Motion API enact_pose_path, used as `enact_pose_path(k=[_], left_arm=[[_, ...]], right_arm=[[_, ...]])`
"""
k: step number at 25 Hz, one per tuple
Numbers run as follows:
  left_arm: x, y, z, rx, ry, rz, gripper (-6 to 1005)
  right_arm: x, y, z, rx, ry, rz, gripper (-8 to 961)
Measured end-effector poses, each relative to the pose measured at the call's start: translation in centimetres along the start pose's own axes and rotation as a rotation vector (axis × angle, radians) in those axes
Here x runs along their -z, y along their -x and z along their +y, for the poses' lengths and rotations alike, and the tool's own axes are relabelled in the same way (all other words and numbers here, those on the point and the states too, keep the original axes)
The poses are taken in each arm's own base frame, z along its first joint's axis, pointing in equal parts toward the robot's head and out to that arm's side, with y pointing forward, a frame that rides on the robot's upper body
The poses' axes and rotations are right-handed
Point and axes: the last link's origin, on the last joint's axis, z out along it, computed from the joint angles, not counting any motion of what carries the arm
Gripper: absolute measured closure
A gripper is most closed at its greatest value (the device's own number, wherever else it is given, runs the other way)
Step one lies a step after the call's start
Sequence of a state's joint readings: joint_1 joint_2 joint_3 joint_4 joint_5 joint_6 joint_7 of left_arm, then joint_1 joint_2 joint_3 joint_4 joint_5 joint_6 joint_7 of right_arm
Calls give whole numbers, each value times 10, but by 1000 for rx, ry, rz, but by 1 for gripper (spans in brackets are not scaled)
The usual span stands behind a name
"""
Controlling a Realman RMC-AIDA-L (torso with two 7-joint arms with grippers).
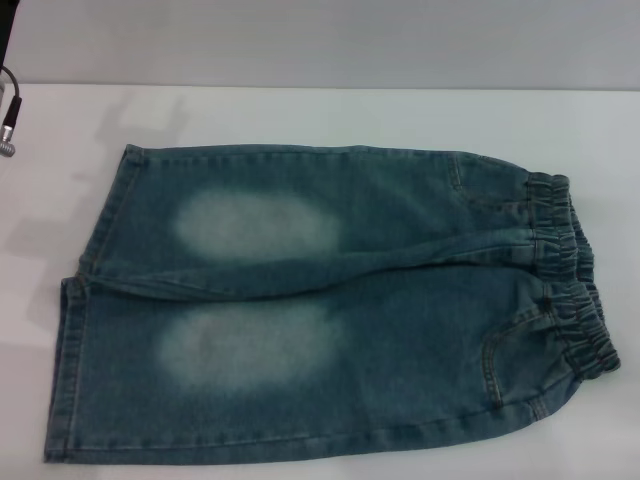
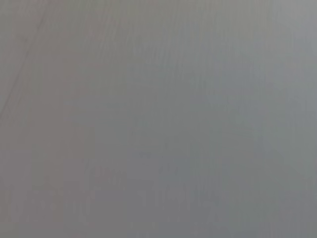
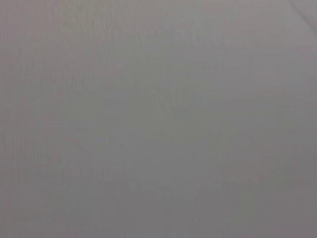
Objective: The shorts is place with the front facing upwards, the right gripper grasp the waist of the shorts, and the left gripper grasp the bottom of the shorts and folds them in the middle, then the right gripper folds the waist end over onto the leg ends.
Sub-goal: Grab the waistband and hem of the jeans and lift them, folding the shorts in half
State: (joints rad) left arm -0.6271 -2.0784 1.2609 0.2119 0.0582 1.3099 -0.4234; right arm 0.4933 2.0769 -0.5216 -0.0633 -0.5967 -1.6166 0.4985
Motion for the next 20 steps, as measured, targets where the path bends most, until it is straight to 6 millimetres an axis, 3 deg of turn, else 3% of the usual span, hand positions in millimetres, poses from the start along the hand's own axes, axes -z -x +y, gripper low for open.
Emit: enact_pose_path(k=[20], left_arm=[[-7, -6, -4, 7, -29, 33, 237]], right_arm=[[-4, 2, -2, 7, -8, -11, 226]])
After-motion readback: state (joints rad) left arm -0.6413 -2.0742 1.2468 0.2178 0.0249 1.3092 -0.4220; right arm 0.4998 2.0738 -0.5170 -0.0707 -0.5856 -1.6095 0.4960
